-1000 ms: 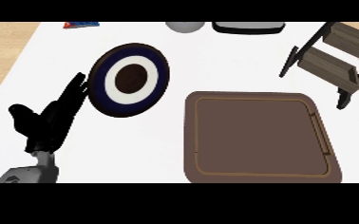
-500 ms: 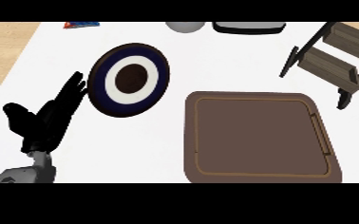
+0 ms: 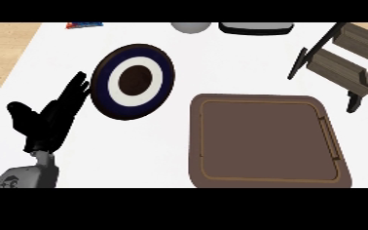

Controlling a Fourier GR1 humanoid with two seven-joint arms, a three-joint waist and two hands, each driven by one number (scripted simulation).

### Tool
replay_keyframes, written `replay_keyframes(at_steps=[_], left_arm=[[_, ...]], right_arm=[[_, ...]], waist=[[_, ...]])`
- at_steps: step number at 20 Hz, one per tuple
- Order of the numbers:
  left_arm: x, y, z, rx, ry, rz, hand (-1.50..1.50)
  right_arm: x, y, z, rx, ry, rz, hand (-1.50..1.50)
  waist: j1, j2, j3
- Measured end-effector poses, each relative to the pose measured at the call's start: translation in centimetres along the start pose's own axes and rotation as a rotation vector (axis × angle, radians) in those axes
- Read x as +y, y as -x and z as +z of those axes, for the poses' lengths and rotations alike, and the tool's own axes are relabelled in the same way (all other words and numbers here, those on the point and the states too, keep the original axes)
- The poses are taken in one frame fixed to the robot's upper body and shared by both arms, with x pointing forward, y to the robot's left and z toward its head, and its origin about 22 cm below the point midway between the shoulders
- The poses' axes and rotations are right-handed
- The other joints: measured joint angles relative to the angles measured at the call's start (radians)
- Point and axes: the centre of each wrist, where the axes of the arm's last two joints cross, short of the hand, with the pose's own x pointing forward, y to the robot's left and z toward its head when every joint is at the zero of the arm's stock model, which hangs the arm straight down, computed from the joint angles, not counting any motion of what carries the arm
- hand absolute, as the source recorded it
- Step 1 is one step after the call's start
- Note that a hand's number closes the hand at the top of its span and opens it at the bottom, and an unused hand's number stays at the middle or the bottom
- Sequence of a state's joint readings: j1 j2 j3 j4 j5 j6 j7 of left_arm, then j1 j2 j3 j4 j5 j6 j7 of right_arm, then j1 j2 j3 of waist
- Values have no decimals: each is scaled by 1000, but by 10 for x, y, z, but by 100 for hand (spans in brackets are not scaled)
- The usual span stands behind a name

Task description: Pick the eggplant from the tray and place it in the tiered basket

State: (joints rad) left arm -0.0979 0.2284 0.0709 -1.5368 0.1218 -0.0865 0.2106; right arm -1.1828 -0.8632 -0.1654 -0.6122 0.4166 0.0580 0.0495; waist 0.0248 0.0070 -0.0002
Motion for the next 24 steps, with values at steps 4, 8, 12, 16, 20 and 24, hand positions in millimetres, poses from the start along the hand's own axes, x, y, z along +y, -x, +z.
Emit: replay_keyframes(at_steps=[4, 8, 12, 16, 20, 24], left_arm=[[-5, -3, 2, -3, 1, 1, 0], [-5, -3, 2, -3, -7, -1, 0], [-6, 0, 2, 1, -8, 1, 0], [-6, 3, 5, 3, -6, 2, 0], [-7, 4, 9, 2, -7, 2, 0], [-2, -2, 8, -5, -8, 5, 0]], right_arm=[[-5, -7, -6, 33, 33, -114, -150], [-15, -2, -7, 72, 71, -259, -150], [-37, 3, -7, 107, 138, -424, -150], [-64, 15, -2, 143, 226, -551, -150], [-107, 35, 11, 165, 338, -598, -150], [-144, 64, 31, 202, 436, -608, -150]], waist=[[1, -1, 0], [-4, -2, 0], [-7, -2, 1], [-7, -2, 1], [-7, -1, 1], [-7, 1, 1]])
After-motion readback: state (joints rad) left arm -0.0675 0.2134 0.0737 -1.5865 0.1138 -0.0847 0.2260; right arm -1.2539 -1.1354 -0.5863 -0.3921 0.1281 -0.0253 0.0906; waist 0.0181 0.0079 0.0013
